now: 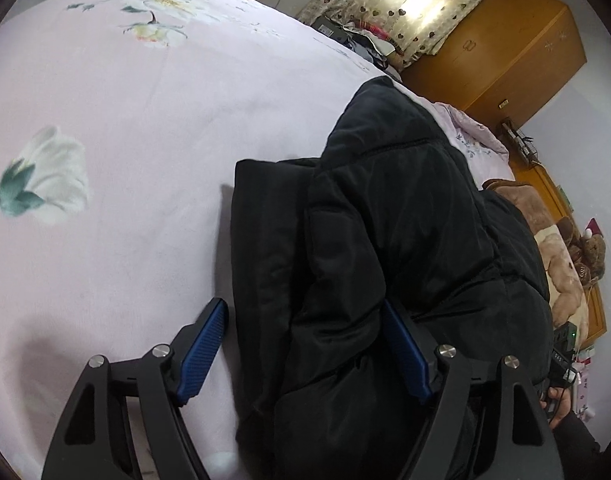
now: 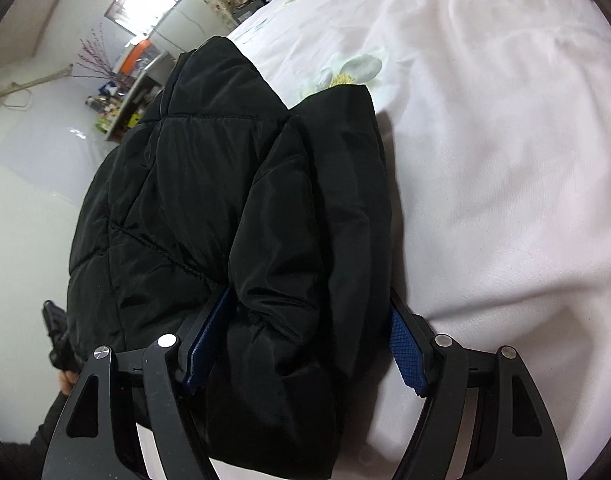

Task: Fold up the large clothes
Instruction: 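Close both tools together on the other jacket side edge, then lift the held side edge and fold it over the jacket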

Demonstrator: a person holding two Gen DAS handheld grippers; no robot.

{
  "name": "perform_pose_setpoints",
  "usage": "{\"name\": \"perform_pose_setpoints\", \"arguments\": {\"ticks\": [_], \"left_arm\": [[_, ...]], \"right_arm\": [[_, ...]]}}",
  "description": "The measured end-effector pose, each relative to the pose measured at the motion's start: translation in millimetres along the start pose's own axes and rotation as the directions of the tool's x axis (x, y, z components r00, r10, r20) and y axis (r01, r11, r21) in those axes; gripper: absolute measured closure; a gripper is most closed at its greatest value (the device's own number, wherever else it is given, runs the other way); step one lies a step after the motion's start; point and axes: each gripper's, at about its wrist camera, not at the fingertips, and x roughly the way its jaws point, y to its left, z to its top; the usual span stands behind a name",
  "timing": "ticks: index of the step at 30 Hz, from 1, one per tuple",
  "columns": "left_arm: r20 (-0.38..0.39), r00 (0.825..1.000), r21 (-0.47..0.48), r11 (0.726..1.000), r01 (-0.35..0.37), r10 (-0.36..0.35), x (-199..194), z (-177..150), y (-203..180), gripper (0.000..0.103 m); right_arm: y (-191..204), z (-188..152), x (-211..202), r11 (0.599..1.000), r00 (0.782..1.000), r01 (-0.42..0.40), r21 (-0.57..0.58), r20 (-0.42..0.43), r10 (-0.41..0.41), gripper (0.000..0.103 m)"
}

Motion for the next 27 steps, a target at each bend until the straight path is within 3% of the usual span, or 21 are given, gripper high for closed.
{"name": "perform_pose_setpoints", "arguments": {"ticks": [5,10,12,14,17,20,23,27], "left_arm": [[-0.005,1.000,0.007,1.000,-0.004,0.004,21,16,-6,0.022],[-0.005,1.000,0.036,0.999,-0.020,0.020,30,23,-12,0.022],[-0.008,1.000,0.044,0.999,-0.019,0.020,29,22,-12,0.026],[-0.011,1.000,0.054,0.998,-0.020,0.020,26,21,-17,0.040],[-0.003,0.997,0.101,0.992,-0.081,0.081,20,22,-36,0.060],[0.014,0.987,0.157,0.974,-0.162,0.161,7,24,-57,0.071],[0.042,0.982,0.176,0.966,-0.190,0.186,-13,25,-73,0.075],[0.087,0.980,0.193,0.962,-0.195,0.181,-48,21,-93,0.076]], "right_arm": [[2,16,21,1.000,1.000,-0.012,0.000,0.003,0.012,0.031],[10,22,32,1.000,1.000,-0.014,-0.002,0.021,0.014,0.046],[13,21,31,1.000,1.000,-0.006,-0.006,0.026,0.006,0.048],[16,19,29,1.000,1.000,-0.002,-0.005,0.031,0.003,0.054],[27,19,25,0.999,0.999,0.034,-0.018,0.033,-0.033,0.063],[41,21,19,0.996,0.996,0.081,-0.028,0.026,-0.081,0.071],[60,24,2,0.991,0.992,0.117,-0.058,0.046,-0.114,0.077],[80,17,-31,0.990,0.991,0.108,-0.086,0.090,-0.101,0.079]]}}
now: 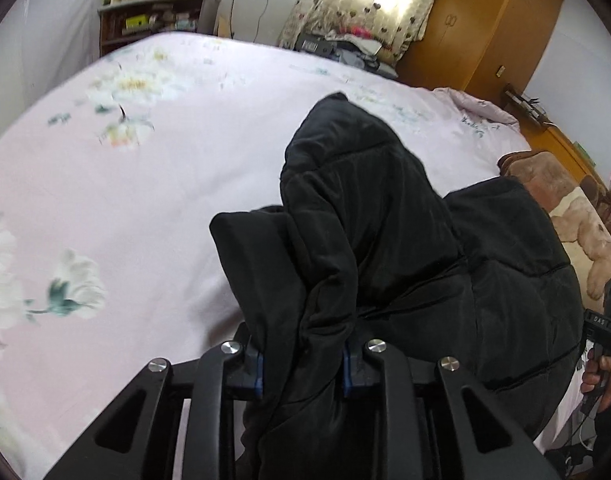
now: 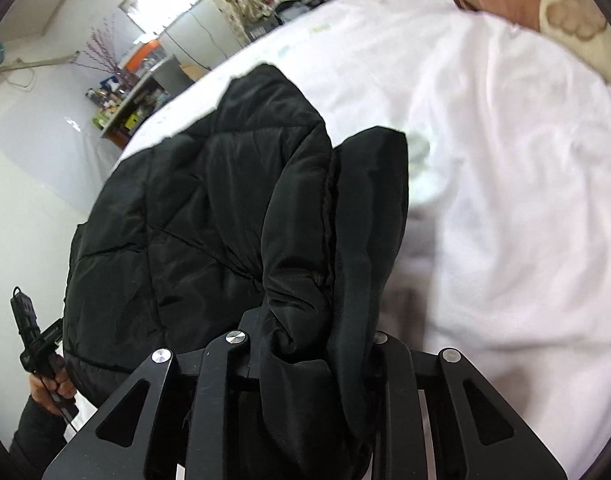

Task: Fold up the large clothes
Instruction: 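Lift the held side edge and fold it over the jacket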

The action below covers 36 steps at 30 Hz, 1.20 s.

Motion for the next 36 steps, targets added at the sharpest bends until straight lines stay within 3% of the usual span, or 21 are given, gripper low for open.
{"name": "perform_pose_setpoints", "arguments": {"ticks": [10,18,27,36], "left_arm": [[0.087,0.996,-0.001,0.999,0.032,-0.032,-78,-15,7,0.077],[0.128,0.992,-0.014,1.000,0.023,-0.021,-90,11,17,0.077],[0.180,0.984,-0.038,0.999,0.012,-0.005,-67,77,35,0.076],[0.191,0.982,-0.027,1.000,-0.007,0.013,-10,134,68,0.076]], "right_arm": [[24,-29,-64,0.998,0.996,-0.063,-0.031,0.056,0.064,0.079],[49,-14,-60,0.994,0.994,-0.082,-0.066,0.069,0.087,0.079],[81,50,-21,0.989,0.990,-0.094,-0.110,0.096,0.105,0.079],[97,104,45,0.989,0.990,-0.093,-0.115,0.096,0.104,0.079]]}}
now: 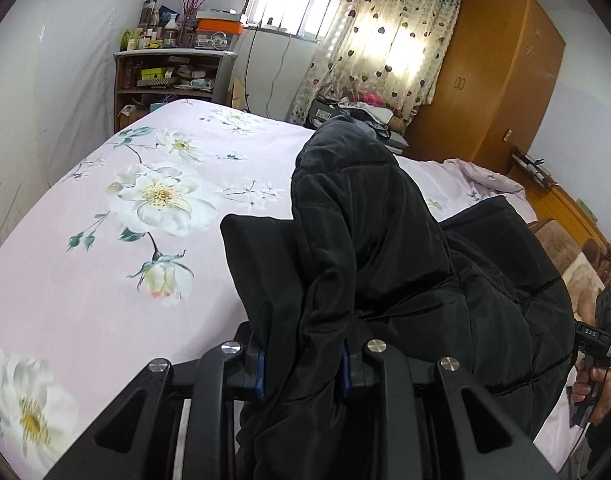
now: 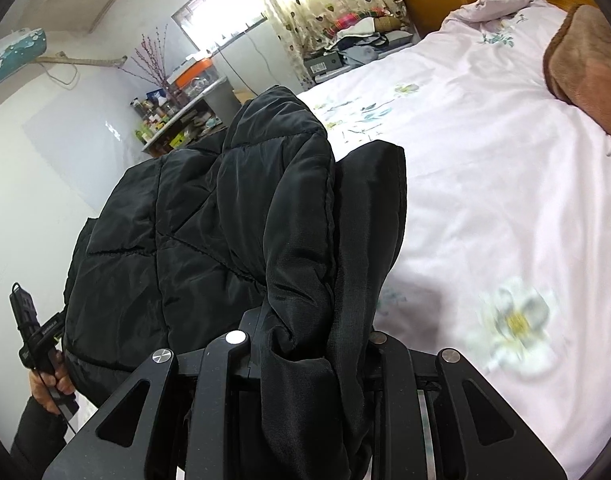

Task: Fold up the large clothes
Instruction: 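Lift the held side edge and fold it over the jacket, then lower the folded side onto the jacket and open both tools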

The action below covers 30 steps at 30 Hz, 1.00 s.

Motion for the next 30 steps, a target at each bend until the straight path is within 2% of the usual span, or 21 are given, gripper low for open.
{"name": "perform_pose_setpoints", "arguments": {"ticks": [5,8,9,10,12,16,18,19,21,24,26,27,30], "left_arm": [[-0.064,0.998,-0.022,1.000,-0.018,0.017,58,-19,23,0.074],[-0.149,0.986,-0.068,0.994,-0.082,0.071,96,-50,44,0.068],[-0.156,0.986,-0.097,0.992,-0.080,0.064,101,-58,51,0.066],[-0.148,0.988,-0.131,0.989,-0.062,0.042,100,-63,58,0.062],[-0.128,0.991,-0.153,0.987,-0.051,0.031,90,-66,63,0.056],[-0.095,0.994,-0.142,0.988,-0.064,0.051,55,-66,65,0.055],[-0.031,0.995,-0.118,0.988,-0.100,0.097,30,-60,62,0.056],[-0.003,0.993,-0.104,0.988,-0.117,0.117,23,-56,59,0.057],[0.040,0.993,-0.102,0.989,-0.109,0.114,14,-43,50,0.056],[0.045,0.995,-0.056,0.995,-0.087,0.090,34,-20,34,0.055],[0.003,0.997,-0.040,0.997,-0.072,0.072,62,-9,23,0.055],[-0.017,0.997,-0.029,0.996,-0.081,0.080,79,-5,18,0.055],[-0.060,0.984,0.022,0.986,-0.168,0.169,120,-7,18,0.055]], "right_arm": [[-19,-1,52,1.000,0.999,0.023,0.012,-0.050,-0.022,0.077],[-43,-20,91,0.995,0.988,0.085,0.047,-0.133,-0.078,0.072],[-52,-27,100,0.993,0.984,0.101,0.062,-0.156,-0.090,0.066],[-57,-31,104,0.991,0.983,0.104,0.079,-0.163,-0.090,0.056],[-64,-36,99,0.989,0.985,0.107,0.103,-0.149,-0.091,0.050],[-56,-37,64,0.988,0.984,0.146,0.053,-0.107,-0.139,0.046],[-46,-34,44,0.985,0.983,0.174,0.013,-0.063,-0.173,0.046],[-38,-31,30,0.980,0.980,0.197,-0.017,-0.014,-0.197,0.046],[-24,-24,22,0.975,0.977,0.213,-0.057,0.041,-0.211,0.046],[-3,-12,36,0.974,0.979,0.201,-0.107,0.057,-0.196,0.046],[10,-2,59,0.970,0.980,0.196,-0.141,0.041,-0.192,0.046],[12,2,71,0.968,0.979,0.202,-0.150,0.034,-0.199,0.046],[11,9,109,0.958,0.972,0.229,-0.174,-0.009,-0.234,0.046]]}}
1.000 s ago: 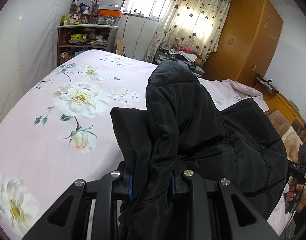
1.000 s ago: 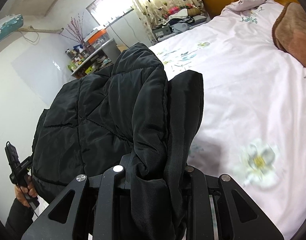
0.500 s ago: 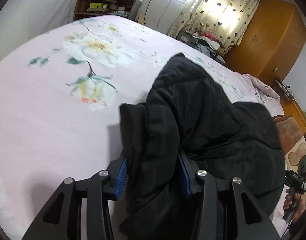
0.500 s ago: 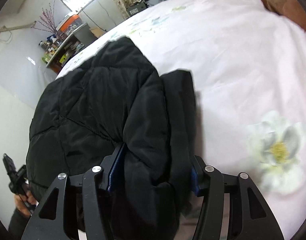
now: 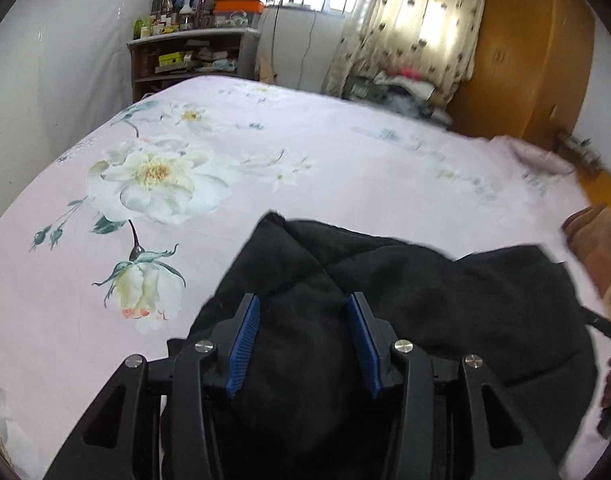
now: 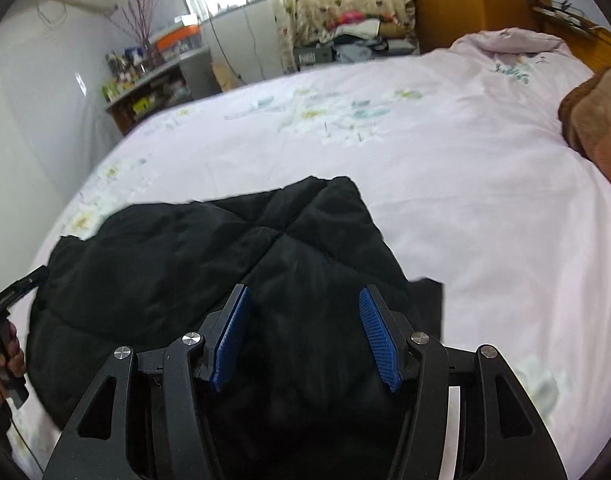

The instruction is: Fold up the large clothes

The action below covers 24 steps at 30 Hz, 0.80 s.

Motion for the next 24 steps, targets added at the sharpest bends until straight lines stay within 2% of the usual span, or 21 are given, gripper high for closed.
{"name": "perform_pose_setpoints", "arguments": {"ticks": [2,4,9,12,17,20,24], "left_arm": [[-0.013,1.000,-0.015,1.000,-0.020,0.020,17,-6,2,0.051],[-0.005,1.000,-0.063,0.998,0.000,0.000,25,-8,8,0.049],[-0.002,1.000,-0.048,0.999,-0.018,0.018,18,-11,2,0.049],[0.008,1.000,-0.034,0.999,-0.026,0.026,-8,-9,-1,0.049],[0.056,0.998,-0.018,0.999,-0.032,0.033,-77,-21,-5,0.048],[0.073,0.997,-0.039,0.999,-0.010,0.013,-124,-45,-11,0.041],[0.066,0.998,-0.064,0.998,-0.002,0.006,-185,-88,-28,0.036]], "right_arm": [[-6,-2,27,0.997,0.997,0.065,-0.043,-0.035,-0.067,0.046],[-18,-7,43,0.997,0.996,0.071,-0.018,-0.060,-0.072,0.046],[-29,-11,38,0.995,0.995,0.086,0.046,-0.053,-0.083,0.046],[-22,-8,13,0.994,0.994,0.102,0.035,-0.030,-0.101,0.046],[-6,-21,-62,0.995,0.994,0.097,0.000,0.046,-0.096,0.046],[14,-39,-109,0.996,0.994,0.084,-0.005,0.070,-0.084,0.046],[48,-72,-161,0.998,0.994,0.063,-0.031,0.087,-0.060,0.046]]}}
